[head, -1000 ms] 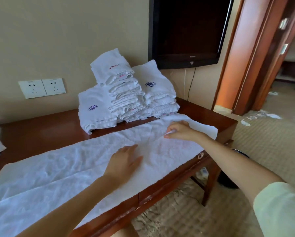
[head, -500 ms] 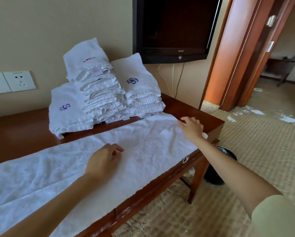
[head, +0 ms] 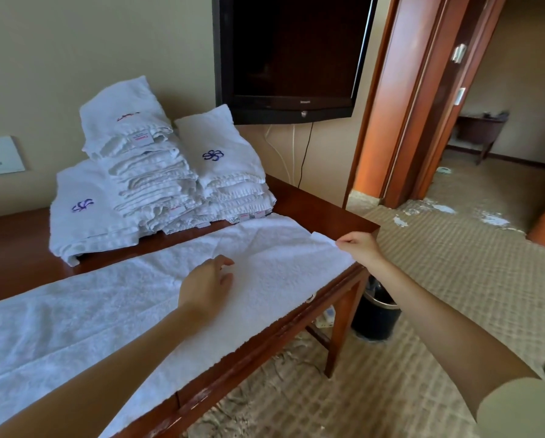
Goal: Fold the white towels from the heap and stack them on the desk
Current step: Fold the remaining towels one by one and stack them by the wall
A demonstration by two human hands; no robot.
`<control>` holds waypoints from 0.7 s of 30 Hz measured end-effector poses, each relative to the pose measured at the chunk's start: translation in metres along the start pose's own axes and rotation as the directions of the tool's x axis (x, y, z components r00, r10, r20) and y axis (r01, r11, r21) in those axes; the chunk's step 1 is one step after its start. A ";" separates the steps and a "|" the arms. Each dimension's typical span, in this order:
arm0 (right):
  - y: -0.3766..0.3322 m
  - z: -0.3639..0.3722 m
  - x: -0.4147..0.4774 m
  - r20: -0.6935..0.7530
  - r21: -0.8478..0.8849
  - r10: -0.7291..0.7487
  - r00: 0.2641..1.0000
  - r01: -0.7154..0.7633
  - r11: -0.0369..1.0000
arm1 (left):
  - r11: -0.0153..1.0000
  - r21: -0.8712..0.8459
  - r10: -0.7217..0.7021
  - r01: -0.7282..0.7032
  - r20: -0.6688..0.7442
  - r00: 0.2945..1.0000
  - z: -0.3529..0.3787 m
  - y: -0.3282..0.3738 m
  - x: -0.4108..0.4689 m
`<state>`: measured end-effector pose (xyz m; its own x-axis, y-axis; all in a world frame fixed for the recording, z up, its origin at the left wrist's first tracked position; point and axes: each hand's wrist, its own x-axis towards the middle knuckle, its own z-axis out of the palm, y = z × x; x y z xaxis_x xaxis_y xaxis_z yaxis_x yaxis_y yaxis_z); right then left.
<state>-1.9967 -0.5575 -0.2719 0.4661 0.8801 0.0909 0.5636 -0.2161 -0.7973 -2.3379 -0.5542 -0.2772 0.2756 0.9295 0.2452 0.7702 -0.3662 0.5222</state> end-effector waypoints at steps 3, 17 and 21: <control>0.006 0.005 0.001 0.006 -0.052 0.000 1.000 0.000 0.999 | 0.978 0.170 0.119 -0.118 0.003 0.993 0.003 -0.002 -0.002; -0.030 0.057 0.006 0.357 -0.629 -0.032 0.934 0.265 0.731 | 0.890 0.132 0.338 -0.437 0.453 0.825 -0.003 -0.021 0.006; -0.054 0.057 0.021 0.252 -0.716 0.034 0.967 0.162 0.679 | 0.927 0.226 0.181 -0.298 0.425 0.887 -0.017 -0.043 0.017</control>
<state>-2.0560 -0.5038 -0.2611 0.2984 0.9502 -0.0894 0.9466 -0.3066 -0.1000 -2.3758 -0.5234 -0.2819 0.6286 0.7769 -0.0355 0.7623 -0.6064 0.2263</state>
